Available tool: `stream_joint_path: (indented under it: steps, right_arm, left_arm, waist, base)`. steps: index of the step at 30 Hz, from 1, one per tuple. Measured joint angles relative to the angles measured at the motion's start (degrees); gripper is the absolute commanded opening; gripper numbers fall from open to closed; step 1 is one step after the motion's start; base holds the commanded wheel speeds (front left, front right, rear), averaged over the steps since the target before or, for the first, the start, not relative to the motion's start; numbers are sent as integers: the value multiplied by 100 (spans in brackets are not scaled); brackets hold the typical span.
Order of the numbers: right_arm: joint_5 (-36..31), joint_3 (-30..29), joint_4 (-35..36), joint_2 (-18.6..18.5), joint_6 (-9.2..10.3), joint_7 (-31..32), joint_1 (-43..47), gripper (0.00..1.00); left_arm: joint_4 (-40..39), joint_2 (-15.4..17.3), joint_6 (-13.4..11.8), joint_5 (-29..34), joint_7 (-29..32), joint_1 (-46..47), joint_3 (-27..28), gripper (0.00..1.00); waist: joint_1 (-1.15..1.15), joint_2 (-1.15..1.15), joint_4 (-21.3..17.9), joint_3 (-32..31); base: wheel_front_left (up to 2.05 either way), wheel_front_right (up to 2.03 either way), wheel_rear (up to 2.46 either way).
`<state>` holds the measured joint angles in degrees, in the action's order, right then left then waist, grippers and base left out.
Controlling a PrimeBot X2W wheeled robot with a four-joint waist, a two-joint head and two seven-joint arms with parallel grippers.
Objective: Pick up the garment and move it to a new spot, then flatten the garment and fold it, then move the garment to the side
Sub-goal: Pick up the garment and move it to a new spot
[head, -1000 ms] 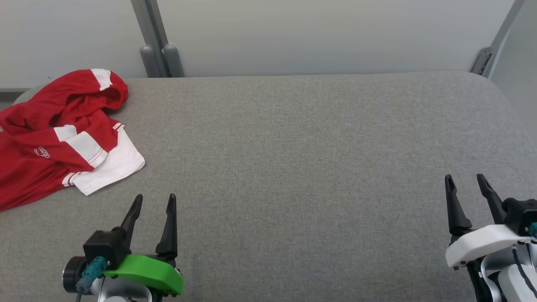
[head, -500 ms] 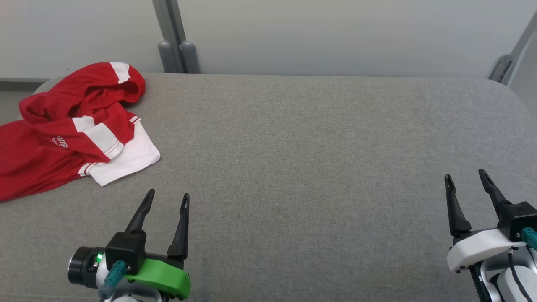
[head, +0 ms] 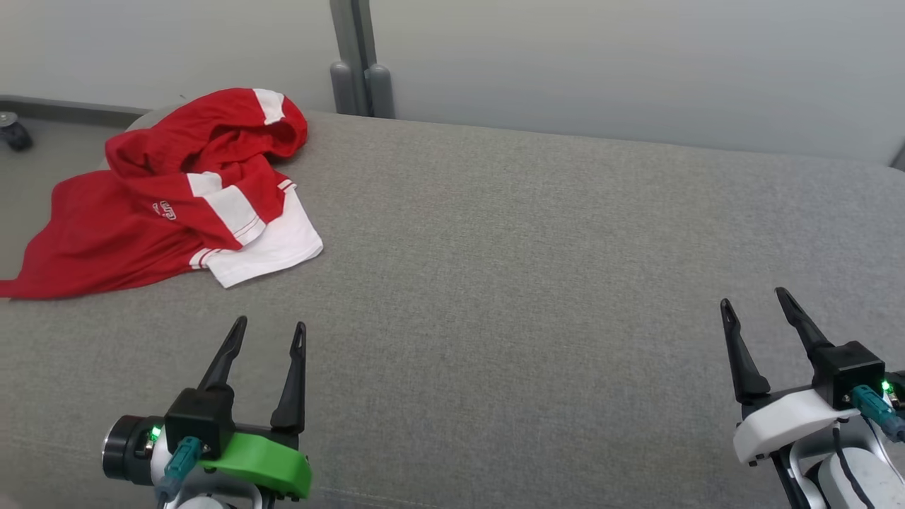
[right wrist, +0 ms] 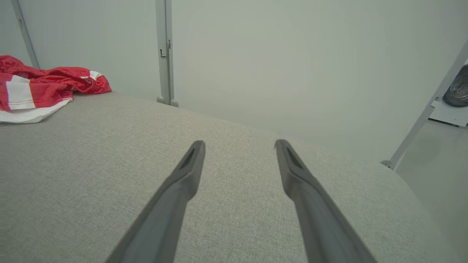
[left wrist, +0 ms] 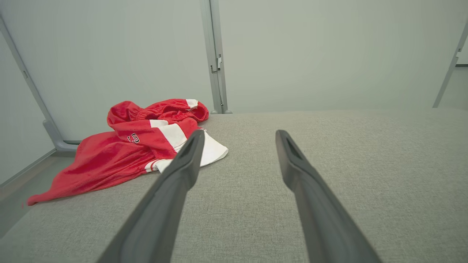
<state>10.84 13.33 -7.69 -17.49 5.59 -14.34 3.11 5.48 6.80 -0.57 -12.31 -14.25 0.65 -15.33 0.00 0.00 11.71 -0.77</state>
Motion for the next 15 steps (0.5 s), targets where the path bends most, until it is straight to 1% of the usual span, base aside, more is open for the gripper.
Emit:
stream_joint_path:
  steps: [2,7,13,15]
  right_arm:
    - [-33,46,0,26,-3,0,-48,100]
    - [-46,193,-23,97,-113,0,-72,100]
    - [-93,341,-92,151,-205,0,-180,100]
    - [-93,372,-127,188,-209,0,-180,100]
  left_arm:
    - [12,-1,-1,1,-1,-1,23,100]
    - [15,-14,-25,1,-1,-12,102,100]
    - [16,-16,-97,1,-1,-72,260,100]
    - [18,-15,-108,1,-1,-79,303,100]
  waist:
    - [0,0,99,-10]
    - [0,0,358,-37]
    - [0,0,707,-88]
    - [0,0,830,-112]
  base:
    - [0,0,0]
    - [0,0,0]
    - [0,0,0]
    - [0,0,0]
